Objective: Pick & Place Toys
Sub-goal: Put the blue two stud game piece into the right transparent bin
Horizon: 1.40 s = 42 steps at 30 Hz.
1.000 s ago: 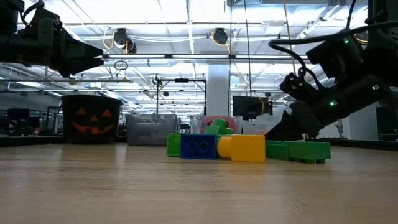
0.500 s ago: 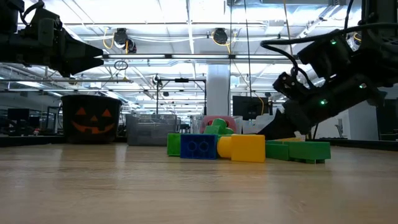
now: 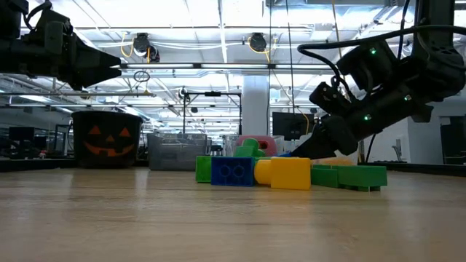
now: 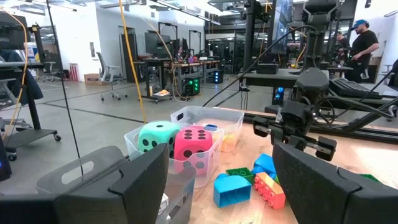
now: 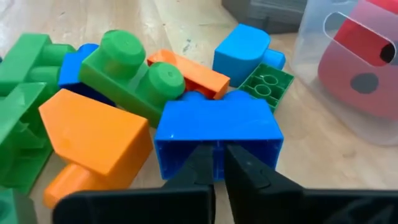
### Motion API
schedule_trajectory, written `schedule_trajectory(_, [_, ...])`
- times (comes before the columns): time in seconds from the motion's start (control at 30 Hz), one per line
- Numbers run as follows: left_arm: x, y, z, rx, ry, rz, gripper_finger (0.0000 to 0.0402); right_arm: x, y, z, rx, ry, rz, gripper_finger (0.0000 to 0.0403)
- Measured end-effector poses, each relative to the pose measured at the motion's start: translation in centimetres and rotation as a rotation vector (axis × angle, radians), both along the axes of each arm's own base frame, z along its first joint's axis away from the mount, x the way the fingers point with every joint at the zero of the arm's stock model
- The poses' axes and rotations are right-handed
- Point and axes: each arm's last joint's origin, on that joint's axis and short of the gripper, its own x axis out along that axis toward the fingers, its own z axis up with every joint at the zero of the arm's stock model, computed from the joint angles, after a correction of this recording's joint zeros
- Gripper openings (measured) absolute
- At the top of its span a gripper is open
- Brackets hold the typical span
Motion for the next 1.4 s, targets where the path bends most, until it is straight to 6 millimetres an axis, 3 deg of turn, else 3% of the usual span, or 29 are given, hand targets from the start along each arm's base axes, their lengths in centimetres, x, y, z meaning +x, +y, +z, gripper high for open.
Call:
schedule_trajectory(0.3, [0.0,0.0,0.0,0.0,0.0,0.0,0.0292,0.2,0.1,0.6,-0.029,-0.041,0.021,0.0001])
schedule_trajectory(0.7, [0.0,0.0,0.0,0.0,0.0,0.0,0.0292,-1.4,-0.1,7.4,-0.112,-0.223,0.054,0.0])
schedule_trajectory(1.0, [0.0,0.0,0.0,0.0,0.0,0.0,0.0292,-3.8,-3.7,10.1,-0.254,-0.221,-0.214,0.0])
schedule_trajectory(1.4, [0.0,0.0,0.0,0.0,0.0,0.0,0.0292,-6.5,-10.0,8.3,-0.2,-0.056,-0.536,0.0])
